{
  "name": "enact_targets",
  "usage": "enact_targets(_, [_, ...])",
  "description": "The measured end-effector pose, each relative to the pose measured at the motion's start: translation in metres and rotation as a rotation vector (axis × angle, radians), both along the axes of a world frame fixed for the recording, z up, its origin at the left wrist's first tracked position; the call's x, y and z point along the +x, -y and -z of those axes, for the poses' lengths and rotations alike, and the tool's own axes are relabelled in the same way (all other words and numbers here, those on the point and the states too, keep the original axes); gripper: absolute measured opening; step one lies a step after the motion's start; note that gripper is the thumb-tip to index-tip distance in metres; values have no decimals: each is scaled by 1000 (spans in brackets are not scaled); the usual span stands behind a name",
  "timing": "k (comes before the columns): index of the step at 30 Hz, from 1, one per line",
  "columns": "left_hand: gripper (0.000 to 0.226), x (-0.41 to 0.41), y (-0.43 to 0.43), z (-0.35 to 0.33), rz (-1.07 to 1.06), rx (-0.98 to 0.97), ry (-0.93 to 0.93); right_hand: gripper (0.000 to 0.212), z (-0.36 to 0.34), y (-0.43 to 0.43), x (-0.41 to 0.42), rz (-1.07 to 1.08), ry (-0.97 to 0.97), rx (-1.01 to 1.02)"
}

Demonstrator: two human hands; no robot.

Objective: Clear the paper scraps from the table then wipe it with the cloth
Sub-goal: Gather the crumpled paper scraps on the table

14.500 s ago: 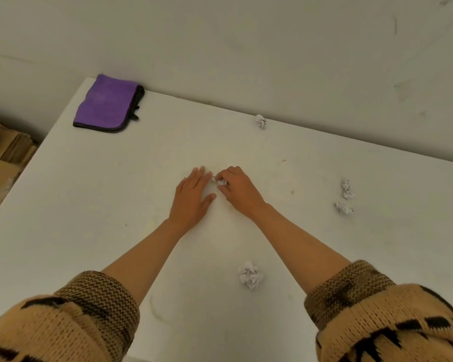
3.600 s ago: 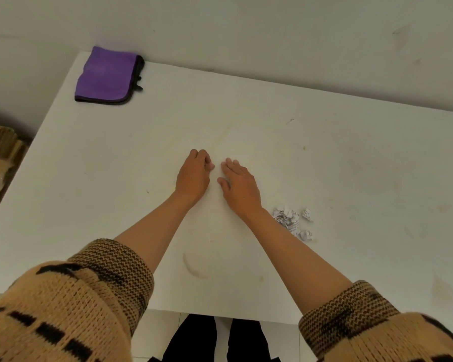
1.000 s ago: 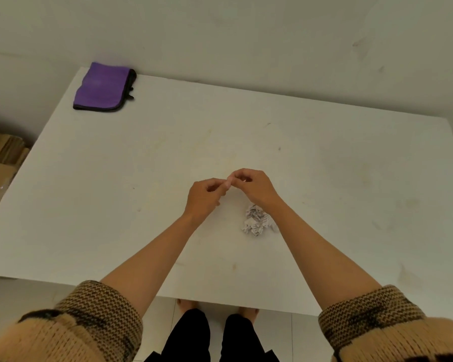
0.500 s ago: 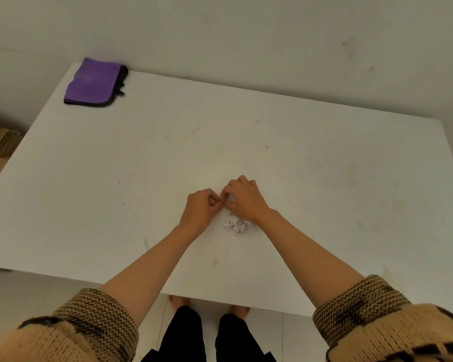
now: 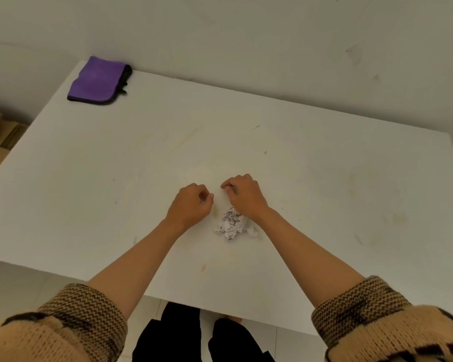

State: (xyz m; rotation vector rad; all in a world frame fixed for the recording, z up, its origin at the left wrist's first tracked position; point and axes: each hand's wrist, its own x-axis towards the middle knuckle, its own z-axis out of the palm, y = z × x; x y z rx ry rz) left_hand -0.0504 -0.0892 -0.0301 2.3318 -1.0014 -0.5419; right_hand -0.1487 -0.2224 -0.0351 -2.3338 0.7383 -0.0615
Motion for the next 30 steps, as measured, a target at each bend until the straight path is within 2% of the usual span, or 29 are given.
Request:
enact_targets(3, [13,11,5,9,-32,-39,79,27,0,14,14,58,-33,-100])
enact_targets(8, [39,42,23,14,-2,-50,185,38,7,31,44,4,-49,-56])
enact_targets(12, [64,63,38,19,100,102,153,46,12,41,65,-28,-127,-158])
enact_targets(15, [75,71,46,22,156,201,178,47,15,41,75,-39,-142,-212])
enact_targets(24, [78,74,49,24,145,196,171,20,22,32,87,189,49,-392])
enact_targets(30, [77,74,48,27,136,193,176,19,9,34,101,289,-112,-388])
